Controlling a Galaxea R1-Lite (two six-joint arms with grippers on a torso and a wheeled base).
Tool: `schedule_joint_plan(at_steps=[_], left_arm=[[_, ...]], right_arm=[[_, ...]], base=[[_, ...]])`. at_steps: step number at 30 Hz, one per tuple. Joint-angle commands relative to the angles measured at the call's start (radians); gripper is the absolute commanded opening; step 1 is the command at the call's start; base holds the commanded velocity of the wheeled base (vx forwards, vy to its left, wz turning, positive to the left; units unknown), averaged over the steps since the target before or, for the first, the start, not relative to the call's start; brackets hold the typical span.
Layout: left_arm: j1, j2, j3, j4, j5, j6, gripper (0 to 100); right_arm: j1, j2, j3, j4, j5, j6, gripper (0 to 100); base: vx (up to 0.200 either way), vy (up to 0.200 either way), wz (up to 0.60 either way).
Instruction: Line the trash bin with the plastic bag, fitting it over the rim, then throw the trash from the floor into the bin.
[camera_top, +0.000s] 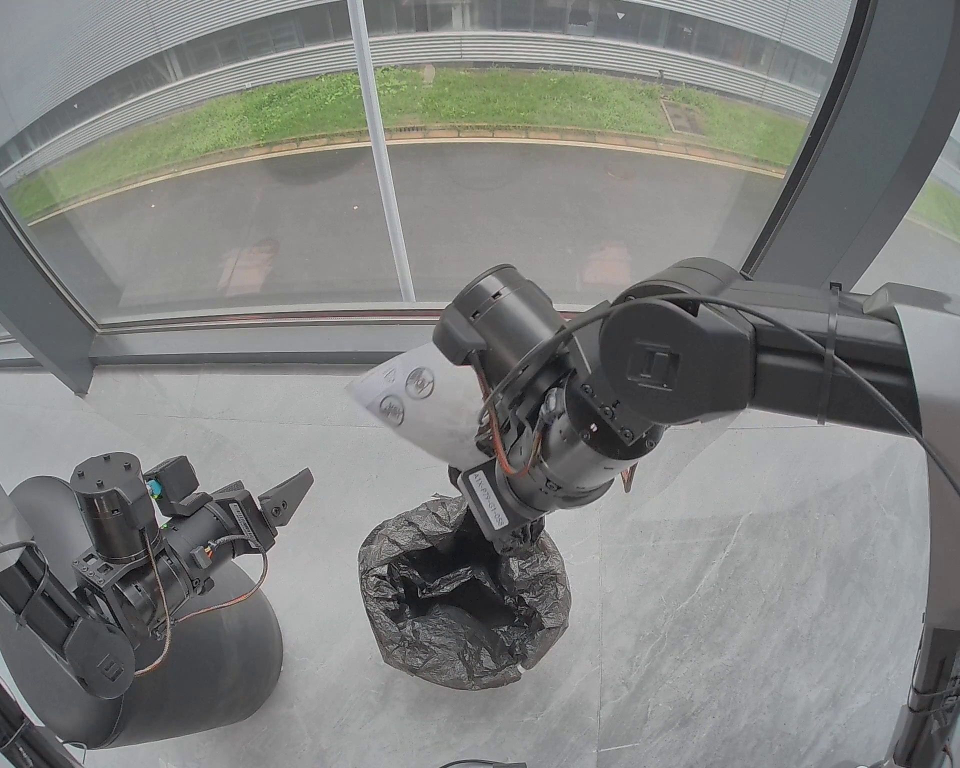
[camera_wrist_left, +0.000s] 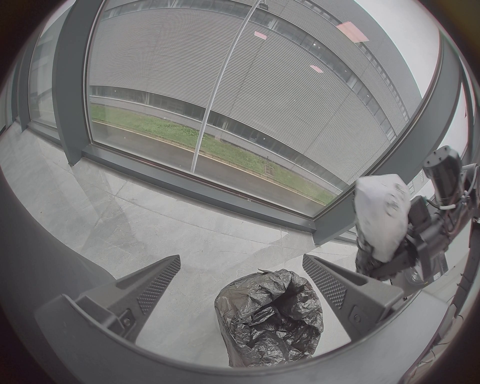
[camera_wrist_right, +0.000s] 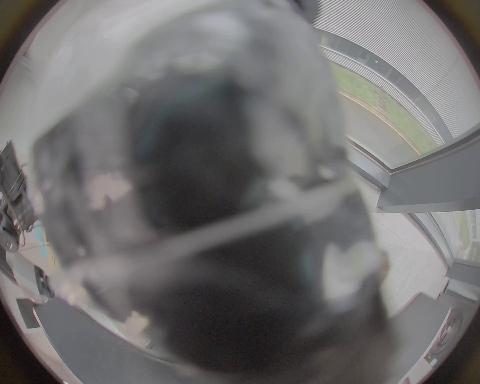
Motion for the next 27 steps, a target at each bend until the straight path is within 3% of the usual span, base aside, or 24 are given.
schedule_joint_plan(at_steps=[1,8,20,23,27], left_arm=[[0.000,-0.010,0.001,0.000,-0.001,-0.001,100],[-0.003,-0.012,0.002,0.000,-0.001,-0.001,100],[-0.003,-0.073,0.005,0.000,-0.002,0.001,100],[-0.003,-0.082,0.005,0.000,-0.002,0.001,100],[-0.003,-0.082,0.007,0.000,-0.002,0.003,100]], right_arm=[[0.059,-0.025,0.000,0.038,-0.001,0.017,0],[0.118,0.048,0.000,0.142,0.002,0.140,0],[0.130,0.204,0.000,0.132,-0.006,0.135,0],[0.131,0.233,0.000,0.119,-0.055,0.140,0],[0.147,0.238,0.000,0.119,-0.065,0.140,0]], base=[[0.000,0.000,0.00],[0.000,0.000,0.00],[0.000,0.000,0.00],[0.000,0.000,0.00],[0.000,0.000,0.00]])
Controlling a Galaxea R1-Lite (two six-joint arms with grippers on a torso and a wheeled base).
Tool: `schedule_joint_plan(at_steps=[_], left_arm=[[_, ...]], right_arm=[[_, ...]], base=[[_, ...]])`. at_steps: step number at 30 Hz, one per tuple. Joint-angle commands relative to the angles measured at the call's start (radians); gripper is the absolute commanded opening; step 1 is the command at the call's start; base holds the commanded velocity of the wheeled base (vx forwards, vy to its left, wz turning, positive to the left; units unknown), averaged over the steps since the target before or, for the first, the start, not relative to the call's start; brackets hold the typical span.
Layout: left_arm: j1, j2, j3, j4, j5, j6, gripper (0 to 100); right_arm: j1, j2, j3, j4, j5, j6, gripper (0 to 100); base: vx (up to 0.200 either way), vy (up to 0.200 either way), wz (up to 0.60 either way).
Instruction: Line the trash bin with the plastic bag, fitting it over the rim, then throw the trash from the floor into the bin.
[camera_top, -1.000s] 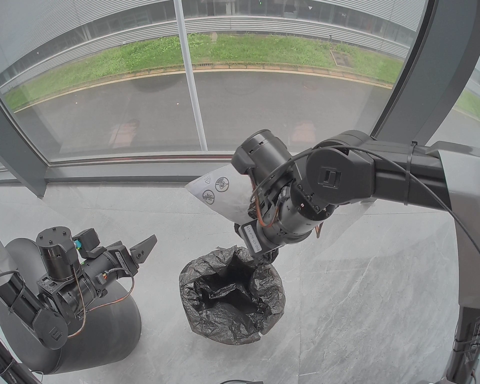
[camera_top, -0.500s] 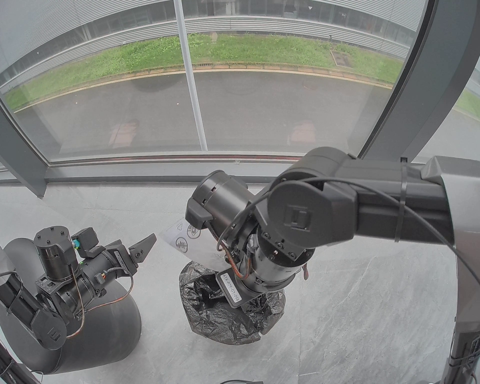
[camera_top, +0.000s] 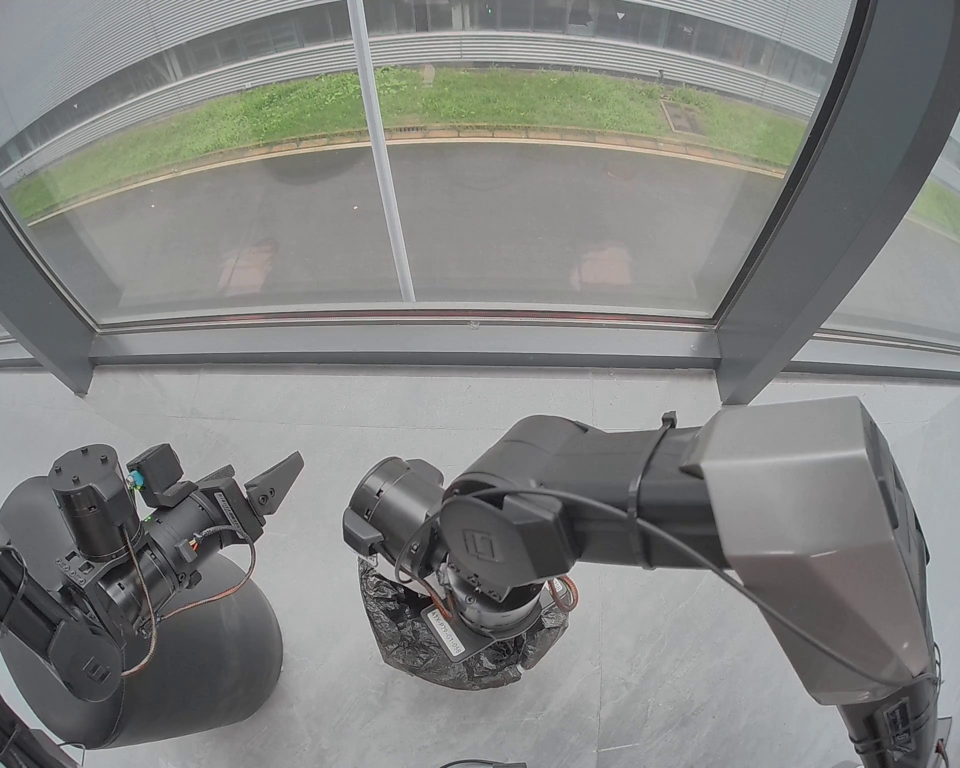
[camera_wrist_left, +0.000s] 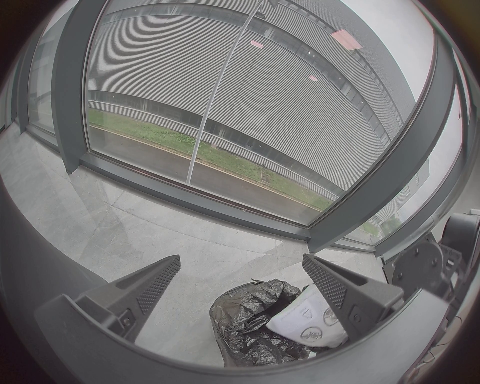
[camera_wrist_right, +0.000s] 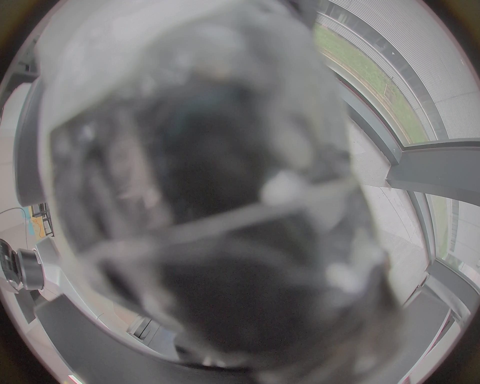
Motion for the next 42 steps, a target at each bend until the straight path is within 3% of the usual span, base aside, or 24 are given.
schedule_joint_plan(at_steps=[1,9,17,31,42], left_arm=[[0.000,-0.011,0.000,0.000,0.000,0.000,100],[0.000,-0.018,0.000,0.000,0.000,0.000,100],[0.000,-0.018,0.000,0.000,-0.002,0.000,100],[-0.014,-0.015,0.009,0.000,0.000,0.000,100],[-0.017,-0.012,0.011,0.000,0.000,0.002,100]], right_arm=[[0.012,0.040,0.000,-0.002,-0.004,-0.003,0],[0.013,0.076,0.000,-0.018,-0.005,-0.014,0],[0.001,0.131,0.000,-0.103,-0.005,-0.080,0],[-0.087,0.155,0.000,-0.110,-0.050,-0.093,0],[-0.099,0.186,0.000,-0.156,-0.052,-0.093,0]], base=[[0.000,0.000,0.00],[0.000,0.000,0.00],[0.000,0.000,0.00],[0.000,0.000,0.00],[0.000,0.000,0.00]])
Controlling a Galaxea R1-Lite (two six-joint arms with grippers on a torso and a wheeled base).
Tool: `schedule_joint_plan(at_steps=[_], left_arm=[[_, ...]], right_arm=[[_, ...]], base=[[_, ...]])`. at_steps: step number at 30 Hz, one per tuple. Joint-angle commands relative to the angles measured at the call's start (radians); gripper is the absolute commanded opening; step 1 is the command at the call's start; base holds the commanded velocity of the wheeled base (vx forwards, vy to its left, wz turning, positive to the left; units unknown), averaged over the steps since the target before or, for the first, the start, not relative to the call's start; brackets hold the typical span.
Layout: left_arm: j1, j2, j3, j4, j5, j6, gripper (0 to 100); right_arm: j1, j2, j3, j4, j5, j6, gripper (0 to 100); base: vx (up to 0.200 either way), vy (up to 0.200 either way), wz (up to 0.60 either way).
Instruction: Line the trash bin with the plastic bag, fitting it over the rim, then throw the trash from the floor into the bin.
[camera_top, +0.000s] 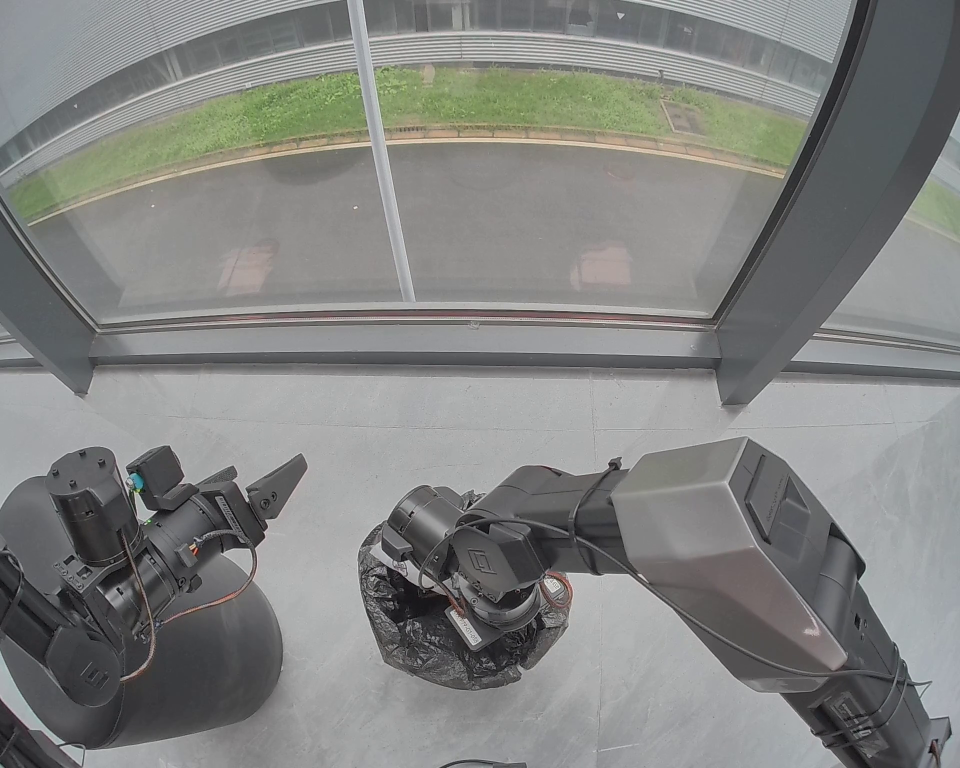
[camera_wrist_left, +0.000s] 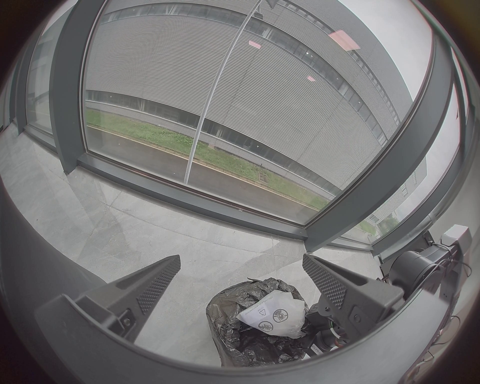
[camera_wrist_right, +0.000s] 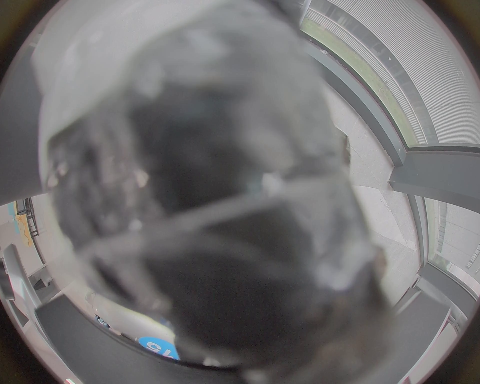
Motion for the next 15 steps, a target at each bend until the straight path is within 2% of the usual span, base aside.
schedule_joint_plan(at_steps=[1,6,15], left_arm=[[0.000,0.004,0.000,0.000,0.000,0.000,100],[0.000,0.010,0.002,0.000,0.000,0.000,100],[0.000,0.014,0.002,0.000,0.000,0.001,100]], right_arm=[[-0.005,0.017,0.000,-0.013,-0.009,0.001,0],[0.007,0.019,0.000,-0.016,-0.038,0.008,0],[0.007,0.028,0.000,-0.018,-0.041,0.002,0]], base=[[0.000,0.000,0.00],[0.000,0.000,0.00],[0.000,0.000,0.00]])
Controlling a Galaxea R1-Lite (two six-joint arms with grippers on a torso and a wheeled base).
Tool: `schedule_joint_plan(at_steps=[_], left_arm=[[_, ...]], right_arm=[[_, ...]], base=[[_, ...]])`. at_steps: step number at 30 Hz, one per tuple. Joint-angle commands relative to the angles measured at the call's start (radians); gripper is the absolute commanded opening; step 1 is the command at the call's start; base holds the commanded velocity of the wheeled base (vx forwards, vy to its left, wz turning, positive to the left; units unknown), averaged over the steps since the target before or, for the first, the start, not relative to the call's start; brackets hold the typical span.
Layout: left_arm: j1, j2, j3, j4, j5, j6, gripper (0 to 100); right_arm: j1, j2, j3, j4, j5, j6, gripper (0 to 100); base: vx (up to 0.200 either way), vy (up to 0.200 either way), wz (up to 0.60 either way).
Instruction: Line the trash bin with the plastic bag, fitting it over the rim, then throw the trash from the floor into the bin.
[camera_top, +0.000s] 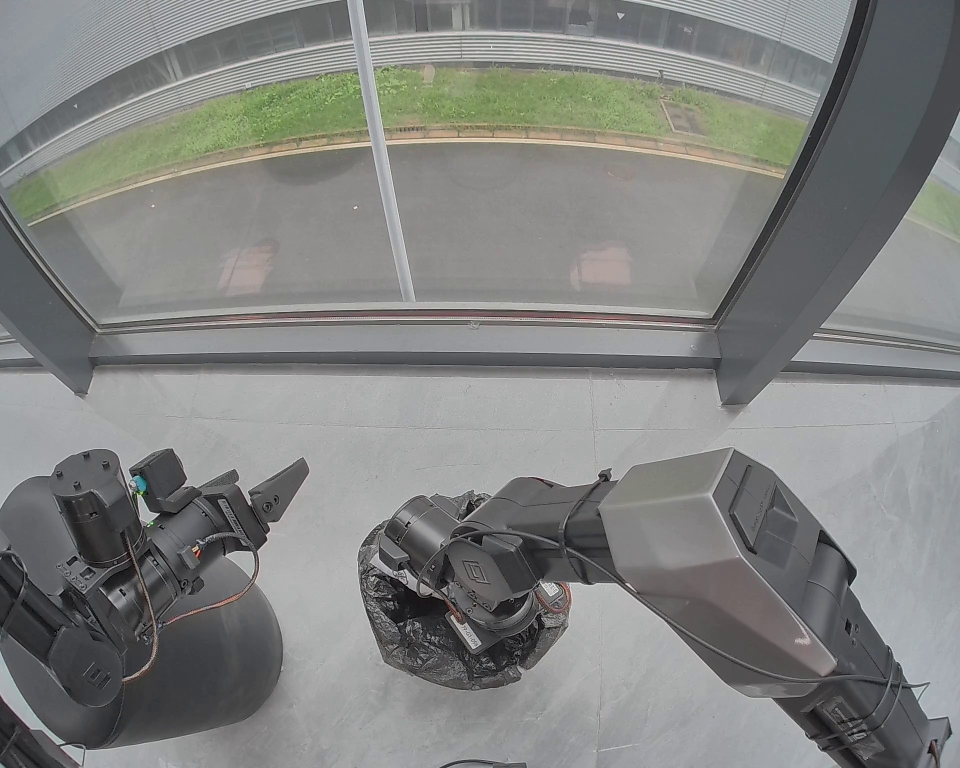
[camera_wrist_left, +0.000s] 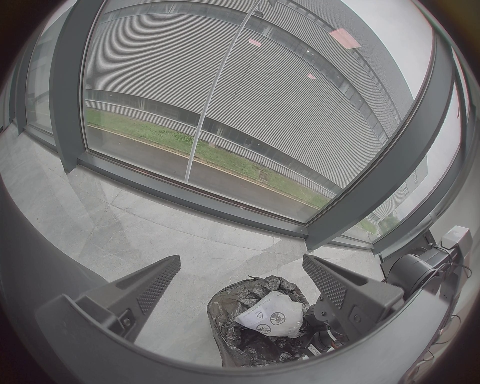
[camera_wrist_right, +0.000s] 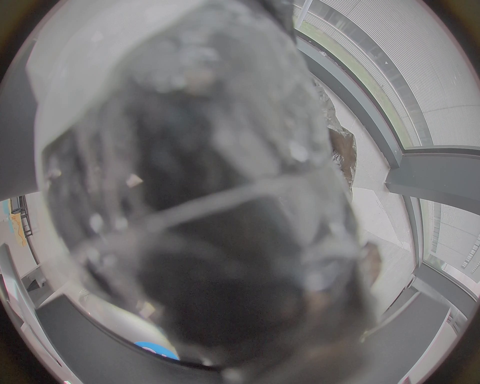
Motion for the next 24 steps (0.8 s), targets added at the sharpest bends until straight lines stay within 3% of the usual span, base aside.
schedule_joint_plan(at_steps=[1,4,5,24], left_arm=[[0.000,0.004,0.000,0.000,0.000,-0.001,100],[-0.002,0.002,0.000,0.000,0.000,-0.001,100],[0.000,0.002,0.000,0.000,0.000,-0.001,100],[-0.002,0.002,0.001,0.000,0.000,-0.001,100]], right_arm=[[0.000,0.004,0.000,-0.001,0.000,0.000,0],[0.001,0.004,0.000,0.000,-0.002,-0.001,0],[0.001,0.004,0.000,0.000,-0.002,-0.001,100],[0.021,0.001,0.000,-0.021,-0.014,0.008,100]], base=[[0.000,0.000,0.00],[0.000,0.000,0.00],[0.000,0.000,0.00],[0.000,0.000,0.00]])
